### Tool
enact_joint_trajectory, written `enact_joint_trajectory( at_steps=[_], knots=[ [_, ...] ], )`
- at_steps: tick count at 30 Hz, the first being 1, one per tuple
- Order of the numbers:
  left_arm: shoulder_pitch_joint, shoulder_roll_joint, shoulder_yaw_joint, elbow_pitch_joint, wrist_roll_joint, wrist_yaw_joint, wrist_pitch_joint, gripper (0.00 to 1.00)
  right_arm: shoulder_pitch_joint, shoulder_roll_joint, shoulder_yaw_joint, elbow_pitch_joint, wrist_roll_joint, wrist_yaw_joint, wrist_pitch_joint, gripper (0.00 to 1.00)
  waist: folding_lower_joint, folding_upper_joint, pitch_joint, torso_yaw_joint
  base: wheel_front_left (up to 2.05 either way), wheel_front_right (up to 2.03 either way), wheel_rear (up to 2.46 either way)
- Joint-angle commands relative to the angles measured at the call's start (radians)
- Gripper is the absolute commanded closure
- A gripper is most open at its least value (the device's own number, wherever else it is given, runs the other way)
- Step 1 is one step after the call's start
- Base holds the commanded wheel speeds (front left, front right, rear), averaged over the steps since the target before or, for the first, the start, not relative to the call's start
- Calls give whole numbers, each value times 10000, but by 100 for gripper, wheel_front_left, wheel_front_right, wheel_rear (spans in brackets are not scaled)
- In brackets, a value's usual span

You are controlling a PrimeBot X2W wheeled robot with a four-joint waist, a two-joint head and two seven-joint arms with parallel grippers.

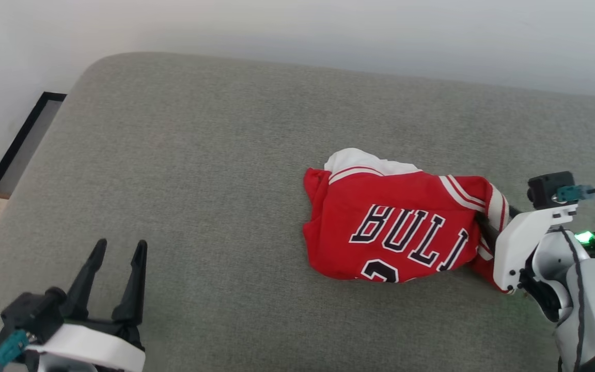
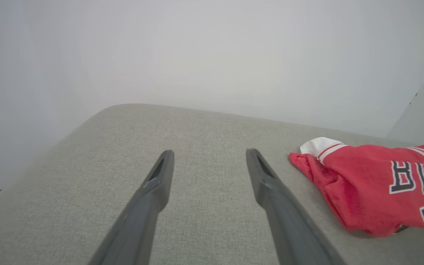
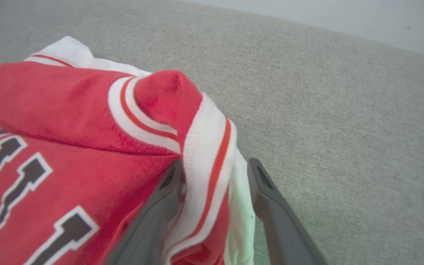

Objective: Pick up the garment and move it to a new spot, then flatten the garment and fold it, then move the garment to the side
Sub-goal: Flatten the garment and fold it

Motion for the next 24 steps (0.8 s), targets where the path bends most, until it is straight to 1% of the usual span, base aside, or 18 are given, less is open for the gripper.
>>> enact_joint_trajectory(
  at_steps=[1,6,11,13,17,19,21,24],
  knots=[
    [-207,126,-67,-20,-111,-28,-53,0,-44,-10,-56,27,92,-3,6,0,0,0,9,-59,0,0,0],
    [-708,683,-597,20,-522,-29,55,0,243,92,-356,-550,295,-3,-117,0,0,0,25,-344,0,0,0],
    [-1586,1456,-1319,-230,-1088,-29,760,0,733,218,-749,-1798,115,-3,-637,0,0,0,54,-828,0,0,0],
    [-2032,1804,-1594,-359,-1404,-29,1161,0,940,361,-988,-2304,-15,-3,-1025,0,0,0,69,-1078,0,0,0],
    [-2929,2506,-2287,-646,-1938,-29,2003,0,1314,903,-1533,-3194,-423,-1,-1977,0,0,0,118,-1639,0,0,0],
    [-3389,2842,-2664,-783,-2281,-29,2420,0,1481,1148,-1643,-3583,-636,-3,-2438,0,0,0,153,-1945,0,0,0],
    [-3893,3134,-3011,-870,-2495,-29,2828,0,1675,1298,-1536,-3905,-861,-3,-2902,0,0,0,199,-2235,0,0,0],
    [-4631,3415,-3516,-727,-2890,-29,3510,0,1879,1584,-1505,-4210,-1036,-1,-3672,0,0,0,284,-2678,0,0,0]
  ],
)
